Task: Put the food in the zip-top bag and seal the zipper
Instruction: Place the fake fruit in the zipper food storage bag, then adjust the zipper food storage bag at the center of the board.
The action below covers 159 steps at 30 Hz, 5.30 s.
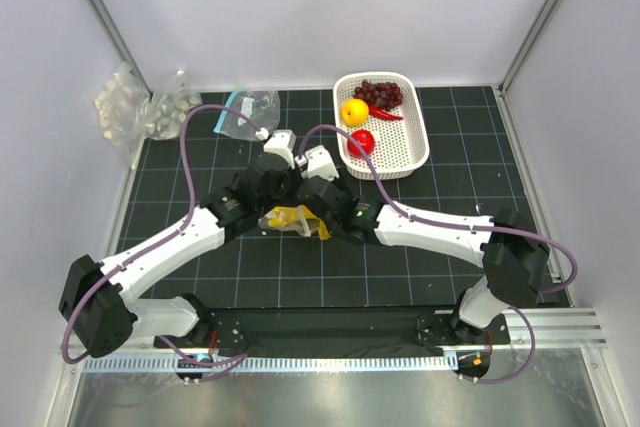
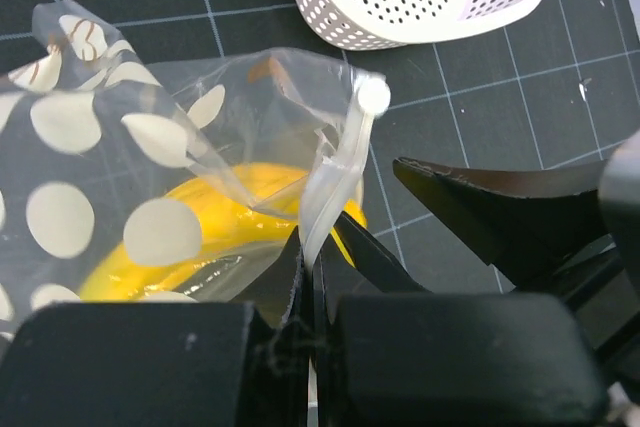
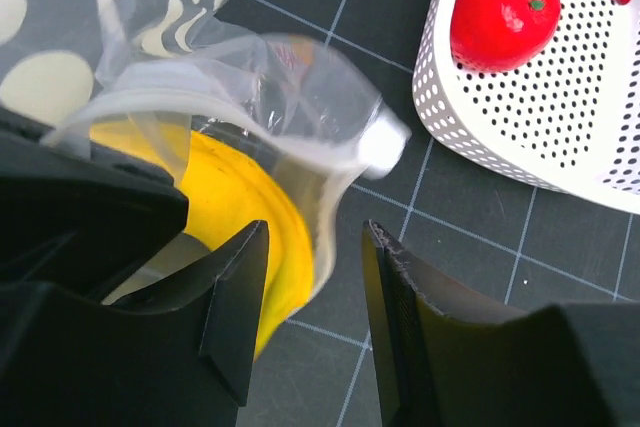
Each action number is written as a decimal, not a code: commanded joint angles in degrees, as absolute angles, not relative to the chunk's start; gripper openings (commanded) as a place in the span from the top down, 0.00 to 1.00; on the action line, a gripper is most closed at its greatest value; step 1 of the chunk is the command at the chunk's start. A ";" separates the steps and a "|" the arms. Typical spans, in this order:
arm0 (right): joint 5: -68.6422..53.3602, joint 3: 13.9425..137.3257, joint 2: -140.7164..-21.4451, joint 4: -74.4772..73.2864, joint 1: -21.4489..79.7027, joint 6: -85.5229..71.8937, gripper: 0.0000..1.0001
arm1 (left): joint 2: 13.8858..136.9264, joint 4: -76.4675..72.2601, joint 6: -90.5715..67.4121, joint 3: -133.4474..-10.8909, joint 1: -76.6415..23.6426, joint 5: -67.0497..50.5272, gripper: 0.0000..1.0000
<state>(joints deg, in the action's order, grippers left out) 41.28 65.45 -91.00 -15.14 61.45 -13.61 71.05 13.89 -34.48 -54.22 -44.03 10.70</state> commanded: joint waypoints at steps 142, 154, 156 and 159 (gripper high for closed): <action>29.62 40.61 -68.47 21.98 62.32 -6.77 0.47 | 59.85 2.55 -42.54 -50.10 -39.11 -13.63 1.00; 37.35 44.56 -66.89 12.05 60.38 -12.57 0.44 | 64.16 8.34 -41.66 -52.20 -38.06 -2.92 1.00; 37.53 44.74 -66.01 11.34 59.86 -13.35 0.43 | 64.77 10.79 -41.66 -52.91 -37.88 -0.45 1.00; 37.27 44.21 -64.43 11.16 58.71 -14.24 0.43 | 65.13 13.09 -42.27 -53.61 -37.01 3.51 1.00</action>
